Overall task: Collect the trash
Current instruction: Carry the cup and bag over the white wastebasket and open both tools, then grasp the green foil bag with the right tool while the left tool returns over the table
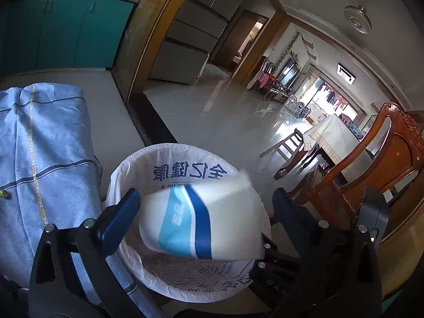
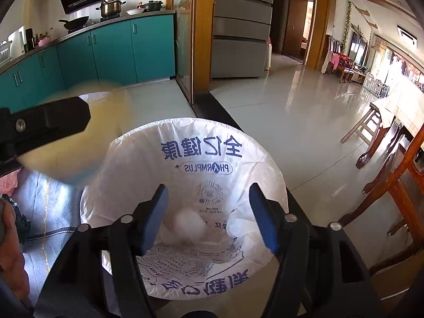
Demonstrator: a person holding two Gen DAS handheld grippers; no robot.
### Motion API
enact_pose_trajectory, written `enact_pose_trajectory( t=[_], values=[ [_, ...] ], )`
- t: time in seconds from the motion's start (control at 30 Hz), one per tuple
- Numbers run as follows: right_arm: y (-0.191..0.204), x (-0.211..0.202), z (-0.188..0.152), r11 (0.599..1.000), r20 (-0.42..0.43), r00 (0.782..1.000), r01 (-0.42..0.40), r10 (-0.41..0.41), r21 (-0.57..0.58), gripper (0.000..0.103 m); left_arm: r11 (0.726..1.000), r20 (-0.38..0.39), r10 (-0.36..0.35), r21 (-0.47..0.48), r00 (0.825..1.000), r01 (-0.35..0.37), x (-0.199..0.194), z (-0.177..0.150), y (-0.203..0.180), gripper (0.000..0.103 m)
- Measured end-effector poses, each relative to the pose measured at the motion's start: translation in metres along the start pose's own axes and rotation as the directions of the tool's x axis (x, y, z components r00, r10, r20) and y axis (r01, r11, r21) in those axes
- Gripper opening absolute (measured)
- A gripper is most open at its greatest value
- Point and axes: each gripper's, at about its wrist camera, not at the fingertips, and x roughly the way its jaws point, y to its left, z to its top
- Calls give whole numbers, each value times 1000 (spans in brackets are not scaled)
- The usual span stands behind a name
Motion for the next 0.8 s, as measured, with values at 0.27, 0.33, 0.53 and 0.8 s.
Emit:
enact_pose_trajectory(
  t=[0.27,0.33,0.53,0.8],
  values=[
    [2,-7,2,1000,36,999,-2,2,6,68,990,73,127,52,989,-131,-62,-4,-1,100],
    [9,-16,3,999,79,996,-40,41,-14,68,956,127,254,114,959,-269,-94,-4,1,100],
    [54,-58,-1,931,179,920,-317,349,-181,75,826,378,482,104,790,-553,-202,-17,43,100],
    [168,-76,-31,707,-3,799,-533,601,-465,77,849,283,475,101,833,-519,-262,-52,119,100]
  ],
)
